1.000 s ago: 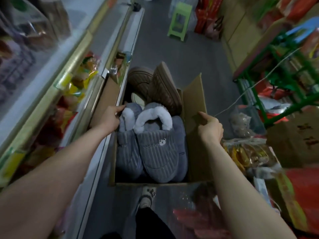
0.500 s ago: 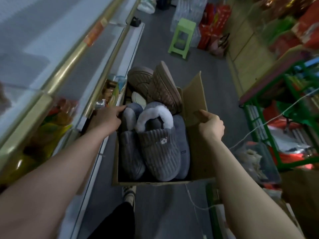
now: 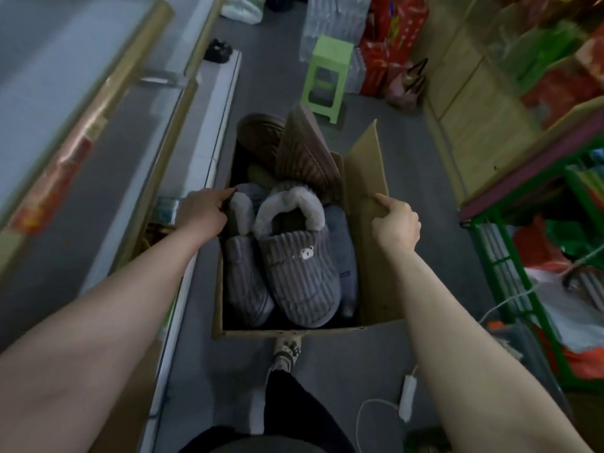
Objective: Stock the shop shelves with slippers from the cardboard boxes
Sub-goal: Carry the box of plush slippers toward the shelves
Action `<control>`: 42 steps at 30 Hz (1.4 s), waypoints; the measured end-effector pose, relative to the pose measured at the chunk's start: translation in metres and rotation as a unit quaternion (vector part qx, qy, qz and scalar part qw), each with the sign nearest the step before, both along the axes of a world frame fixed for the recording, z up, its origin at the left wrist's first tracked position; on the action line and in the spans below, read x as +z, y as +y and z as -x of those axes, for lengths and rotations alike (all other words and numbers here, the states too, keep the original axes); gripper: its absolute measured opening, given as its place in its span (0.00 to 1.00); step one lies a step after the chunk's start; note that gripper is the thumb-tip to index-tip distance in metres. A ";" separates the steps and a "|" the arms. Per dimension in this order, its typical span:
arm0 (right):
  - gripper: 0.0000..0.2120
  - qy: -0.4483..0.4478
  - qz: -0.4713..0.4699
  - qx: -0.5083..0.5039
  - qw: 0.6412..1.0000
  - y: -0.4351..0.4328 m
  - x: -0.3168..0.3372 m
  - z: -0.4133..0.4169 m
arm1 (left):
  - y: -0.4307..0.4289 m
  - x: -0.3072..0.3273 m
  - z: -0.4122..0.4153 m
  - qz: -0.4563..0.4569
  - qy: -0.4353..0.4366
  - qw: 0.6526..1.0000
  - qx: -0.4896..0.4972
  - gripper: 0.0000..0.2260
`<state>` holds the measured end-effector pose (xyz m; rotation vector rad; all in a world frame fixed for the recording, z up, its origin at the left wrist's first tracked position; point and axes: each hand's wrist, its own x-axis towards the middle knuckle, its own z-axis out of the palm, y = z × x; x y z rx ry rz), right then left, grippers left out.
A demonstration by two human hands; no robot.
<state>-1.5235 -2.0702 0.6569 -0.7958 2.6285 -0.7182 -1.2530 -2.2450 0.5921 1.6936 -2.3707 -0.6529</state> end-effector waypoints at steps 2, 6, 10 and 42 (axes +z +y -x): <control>0.28 -0.001 -0.001 0.006 1.000 -0.051 0.001 0.036 | -0.048 -0.003 0.033 0.003 -0.017 1.000 0.006 0.26; 0.29 0.012 -0.005 0.023 1.000 -0.153 0.011 0.100 | -0.141 0.001 0.095 -0.004 -0.005 1.000 0.025 0.27; 0.30 0.019 -0.007 0.027 0.999 -0.259 0.020 0.157 | -0.241 0.004 0.150 -0.009 0.003 0.999 0.041 0.29; 0.31 0.023 -0.007 -0.023 0.999 -1.025 0.016 0.687 | -1.023 -0.002 0.681 0.002 0.032 0.999 -0.020 0.25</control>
